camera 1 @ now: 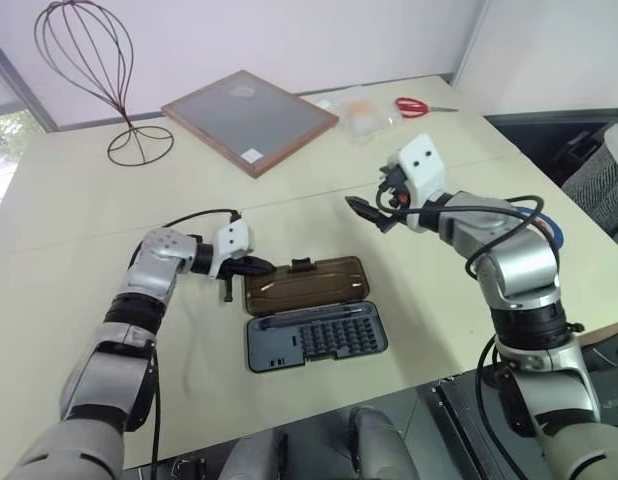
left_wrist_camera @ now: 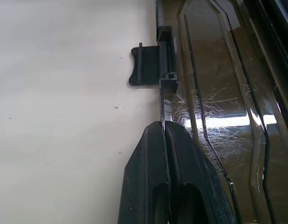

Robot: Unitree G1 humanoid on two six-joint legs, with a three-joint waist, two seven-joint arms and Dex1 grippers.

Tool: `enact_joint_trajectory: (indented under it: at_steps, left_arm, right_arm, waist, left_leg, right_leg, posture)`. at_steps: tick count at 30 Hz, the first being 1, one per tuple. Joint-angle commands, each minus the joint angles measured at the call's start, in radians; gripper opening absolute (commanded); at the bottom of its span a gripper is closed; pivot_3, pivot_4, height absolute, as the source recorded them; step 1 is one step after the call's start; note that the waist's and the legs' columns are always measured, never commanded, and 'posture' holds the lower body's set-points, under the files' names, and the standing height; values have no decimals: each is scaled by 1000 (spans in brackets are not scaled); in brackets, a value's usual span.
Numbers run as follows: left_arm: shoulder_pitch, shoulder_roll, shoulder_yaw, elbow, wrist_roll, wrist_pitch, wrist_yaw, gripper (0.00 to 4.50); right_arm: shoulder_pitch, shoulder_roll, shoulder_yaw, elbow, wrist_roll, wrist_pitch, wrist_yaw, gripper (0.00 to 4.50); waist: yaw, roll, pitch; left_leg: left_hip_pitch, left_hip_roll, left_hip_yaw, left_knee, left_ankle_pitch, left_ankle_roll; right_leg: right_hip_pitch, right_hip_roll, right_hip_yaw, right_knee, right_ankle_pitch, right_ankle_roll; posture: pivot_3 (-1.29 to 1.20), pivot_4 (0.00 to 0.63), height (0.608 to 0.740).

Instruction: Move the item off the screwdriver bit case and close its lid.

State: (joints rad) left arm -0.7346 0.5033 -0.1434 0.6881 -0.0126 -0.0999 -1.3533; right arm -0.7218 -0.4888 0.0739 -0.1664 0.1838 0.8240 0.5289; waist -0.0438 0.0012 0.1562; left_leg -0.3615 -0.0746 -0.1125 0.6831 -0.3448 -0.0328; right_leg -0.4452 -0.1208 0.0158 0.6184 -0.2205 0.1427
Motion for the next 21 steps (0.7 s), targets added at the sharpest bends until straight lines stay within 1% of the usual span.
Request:
enact_joint_trajectory:
  at_steps: [1, 9, 18, 19, 20, 21]
  left_arm:
    - [37, 30, 10, -65, -20, 23, 10, 13]
    - [90, 47, 25, -131, -48, 82, 87, 13]
    - [123, 49, 11, -180, -65, 116, 113, 13]
    - [124, 48, 12, -182, -68, 121, 114, 570]
    - [124, 47, 12, -184, -71, 125, 115, 852]
    - [125, 45, 12, -186, -74, 126, 117, 1314]
  right_arm:
    - [-24, -8, -2, -19, -4, -19, 5, 4500]
    - [-19, -2, -1, -23, -8, -18, 5, 4500]
    - [-22, -1, 1, -20, -10, -19, 7, 4500]
    - [-22, -1, 1, -20, -11, -20, 7, 4500]
    - [-23, -1, 2, -19, -11, -20, 7, 4500]
    - [-23, 0, 2, -19, -12, -20, 8, 4500]
  waist:
    - [0, 0, 0]
    - [0, 0, 0]
    - [0, 0, 0]
    - [0, 0, 0]
    - [0, 0, 0]
    - [0, 0, 0]
  left_leg:
    - [0, 0, 0, 0, 0, 0]
    - [0, 0, 0, 0, 0, 0]
    - [1, 0, 0, 0, 0, 0]
    - [1, 0, 0, 0, 0, 0]
    - [1, 0, 0, 0, 0, 0]
    - [1, 0, 0, 0, 0, 0]
  right_leg:
    - [0, 0, 0, 0, 0, 0]
    - [0, 0, 0, 0, 0, 0]
    - [0, 0, 0, 0, 0, 0]
    - [0, 0, 0, 0, 0, 0]
    - [0, 0, 0, 0, 0, 0]
    - [0, 0, 0, 0, 0, 0]
  posture:
    - [0, 150, 740]
    - [0, 150, 740]
    - [0, 150, 740]
    - [0, 150, 740]
    - [0, 150, 740]
    - [0, 150, 740]
